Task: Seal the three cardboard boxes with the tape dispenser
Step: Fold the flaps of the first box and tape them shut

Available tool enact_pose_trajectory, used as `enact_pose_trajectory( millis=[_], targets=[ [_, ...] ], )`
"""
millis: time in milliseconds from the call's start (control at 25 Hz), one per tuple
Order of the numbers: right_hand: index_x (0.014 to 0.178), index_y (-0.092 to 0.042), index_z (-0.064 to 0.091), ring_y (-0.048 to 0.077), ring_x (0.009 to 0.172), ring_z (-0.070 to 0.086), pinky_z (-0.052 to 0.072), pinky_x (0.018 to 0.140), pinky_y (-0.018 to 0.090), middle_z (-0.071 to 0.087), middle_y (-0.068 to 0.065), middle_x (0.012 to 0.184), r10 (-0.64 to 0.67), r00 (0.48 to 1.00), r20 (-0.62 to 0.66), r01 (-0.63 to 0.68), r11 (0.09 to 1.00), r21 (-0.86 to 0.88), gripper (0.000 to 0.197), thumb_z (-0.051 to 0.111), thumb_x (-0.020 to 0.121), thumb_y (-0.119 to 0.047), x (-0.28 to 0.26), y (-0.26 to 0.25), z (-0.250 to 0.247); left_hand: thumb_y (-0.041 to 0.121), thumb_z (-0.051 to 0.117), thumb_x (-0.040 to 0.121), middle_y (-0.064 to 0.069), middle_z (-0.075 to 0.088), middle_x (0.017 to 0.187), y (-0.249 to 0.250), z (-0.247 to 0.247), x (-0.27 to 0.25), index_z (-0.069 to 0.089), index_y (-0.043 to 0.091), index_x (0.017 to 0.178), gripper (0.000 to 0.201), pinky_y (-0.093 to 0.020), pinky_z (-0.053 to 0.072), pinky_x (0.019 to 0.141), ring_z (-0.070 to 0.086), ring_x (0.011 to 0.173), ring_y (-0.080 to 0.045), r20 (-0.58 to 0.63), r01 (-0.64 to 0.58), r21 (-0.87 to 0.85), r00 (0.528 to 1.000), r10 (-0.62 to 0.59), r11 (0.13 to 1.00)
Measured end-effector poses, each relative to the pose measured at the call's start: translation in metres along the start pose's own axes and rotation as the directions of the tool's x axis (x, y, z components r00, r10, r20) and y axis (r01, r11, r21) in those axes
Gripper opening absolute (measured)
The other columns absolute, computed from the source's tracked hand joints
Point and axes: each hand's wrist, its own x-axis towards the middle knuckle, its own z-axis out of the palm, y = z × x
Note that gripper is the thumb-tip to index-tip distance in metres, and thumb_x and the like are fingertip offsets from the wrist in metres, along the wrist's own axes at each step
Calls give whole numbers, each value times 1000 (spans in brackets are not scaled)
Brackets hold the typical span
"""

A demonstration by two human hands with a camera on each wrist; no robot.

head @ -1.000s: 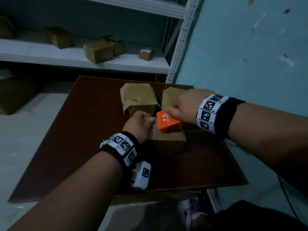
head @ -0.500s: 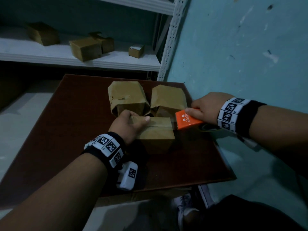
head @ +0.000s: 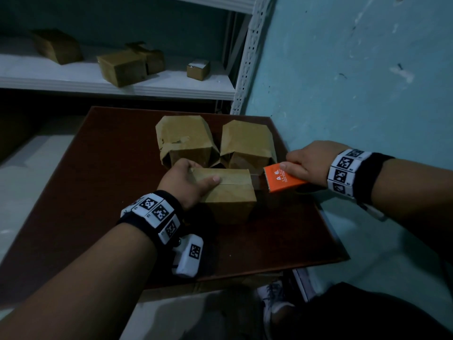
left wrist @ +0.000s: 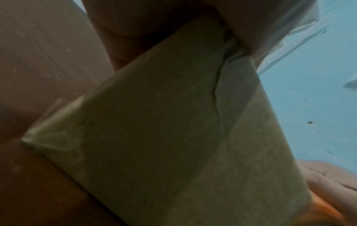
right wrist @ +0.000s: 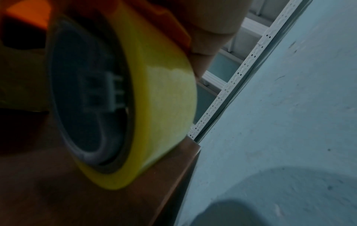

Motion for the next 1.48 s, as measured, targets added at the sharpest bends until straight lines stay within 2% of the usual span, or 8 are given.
enact_pose_trajectory(
  millis=[280,440,520,760,1080,1240,1360,1480],
  targets=[
    [99,-33,58,18,80,62,50,72,35,61,-5,84,16,993,117,1,989,-145,56,19,103,-72,16,-23,-9,56,83,80,8,58,111,-2,1,1,55,31,116,52,-39,56,80,60,98,-17,-15,12,-9,1000,-12,1000],
    [99,-16,71,17,63,55,44,58,27,58,-2,74,33,976,213,29,960,-279,64,31,105,-66,32,-38,-2,55,82,81,9,56,110,-2,2,0,54,31,116,52,-32,49,68,57,95,-13,-22,4,0,1000,-4,1000],
    [89,-17,66,20,66,58,53,65,31,59,0,75,93,972,218,-22,952,-307,62,33,104,-67,27,-35,8,55,83,80,9,56,109,-2,3,1,54,30,116,52,-31,49,67,58,95,-13,-28,-1,10,1000,1,1000],
    [103,-22,65,23,78,59,54,71,38,60,0,83,242,970,-15,-243,965,-97,61,26,104,-68,29,-49,35,55,82,81,8,59,109,-2,4,2,54,30,117,52,-31,47,65,59,94,-14,-50,-7,14,999,7,1000],
    [120,-22,55,23,79,56,51,73,37,57,-1,89,390,920,27,-380,875,299,60,47,95,-77,10,-54,63,53,82,83,8,56,108,1,2,-2,55,27,118,51,-30,46,63,56,92,-12,-31,12,36,999,-11,999],
    [123,-20,59,24,89,57,54,80,39,57,2,99,422,907,-4,-399,860,318,66,54,91,-78,-2,-67,64,54,81,83,7,57,110,-2,-4,-15,55,28,119,51,-30,46,63,57,92,-13,-28,27,43,999,-26,999],
    [109,-24,65,24,94,59,54,83,42,61,3,105,458,871,-179,-371,850,374,56,45,96,-75,-7,-73,50,54,80,84,6,59,111,-8,-10,-25,56,28,119,50,-31,47,63,59,93,-15,-36,32,19,999,-31,999],
    [85,-27,62,17,76,59,42,66,33,63,-3,83,513,844,-158,-286,679,676,44,45,102,-64,-8,-88,30,55,80,84,5,59,112,-11,-13,-32,56,29,119,50,-33,49,64,60,94,-16,-56,45,0,997,-45,999]
  ],
)
